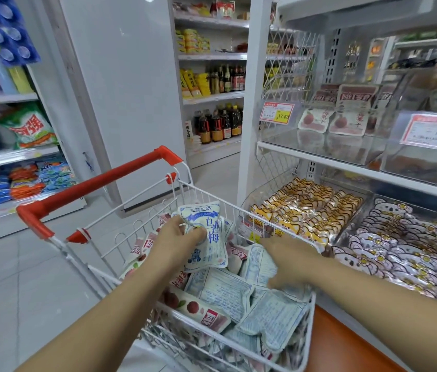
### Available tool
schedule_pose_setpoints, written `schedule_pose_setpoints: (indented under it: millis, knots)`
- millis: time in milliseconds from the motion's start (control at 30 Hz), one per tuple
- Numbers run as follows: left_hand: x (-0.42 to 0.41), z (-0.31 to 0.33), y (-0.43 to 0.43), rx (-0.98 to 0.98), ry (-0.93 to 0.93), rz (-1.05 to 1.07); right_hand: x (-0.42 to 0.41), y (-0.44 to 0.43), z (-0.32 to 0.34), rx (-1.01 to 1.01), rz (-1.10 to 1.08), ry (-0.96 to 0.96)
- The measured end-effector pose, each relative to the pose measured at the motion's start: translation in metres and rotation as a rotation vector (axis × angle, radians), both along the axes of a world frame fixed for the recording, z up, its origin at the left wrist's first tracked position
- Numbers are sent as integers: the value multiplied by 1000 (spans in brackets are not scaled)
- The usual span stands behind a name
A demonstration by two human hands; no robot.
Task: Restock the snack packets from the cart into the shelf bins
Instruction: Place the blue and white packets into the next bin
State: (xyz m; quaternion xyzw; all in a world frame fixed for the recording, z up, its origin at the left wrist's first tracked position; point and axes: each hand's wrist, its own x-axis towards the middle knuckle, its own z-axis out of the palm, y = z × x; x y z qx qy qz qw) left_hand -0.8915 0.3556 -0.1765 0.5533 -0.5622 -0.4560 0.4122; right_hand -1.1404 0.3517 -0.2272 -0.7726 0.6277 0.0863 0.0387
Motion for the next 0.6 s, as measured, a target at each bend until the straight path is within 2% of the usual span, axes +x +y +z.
schedule_pose_setpoints:
  millis: [133,233,333,400,433,500,600]
  knots:
    - [1,1,-2,2,-20,2,-10,-1,9,-24,-48,-183]
    - [-3,3,0,11,-54,-14,-19,7,28,-93,10,-427]
    - [-8,4,-1,83,8,-101,-22,20,45,-479,246,-635]
    - [-14,8,-1,166,79,-187,-25,28,49,-796,464,-584]
    - [-18,11,1,213,125,-211,-29,31,47,-893,561,-520]
    - [-26,15,5,300,216,-259,-33,37,42,-992,656,-421]
    - [-35,17,10,346,288,-314,-39,46,36,-1055,661,-381]
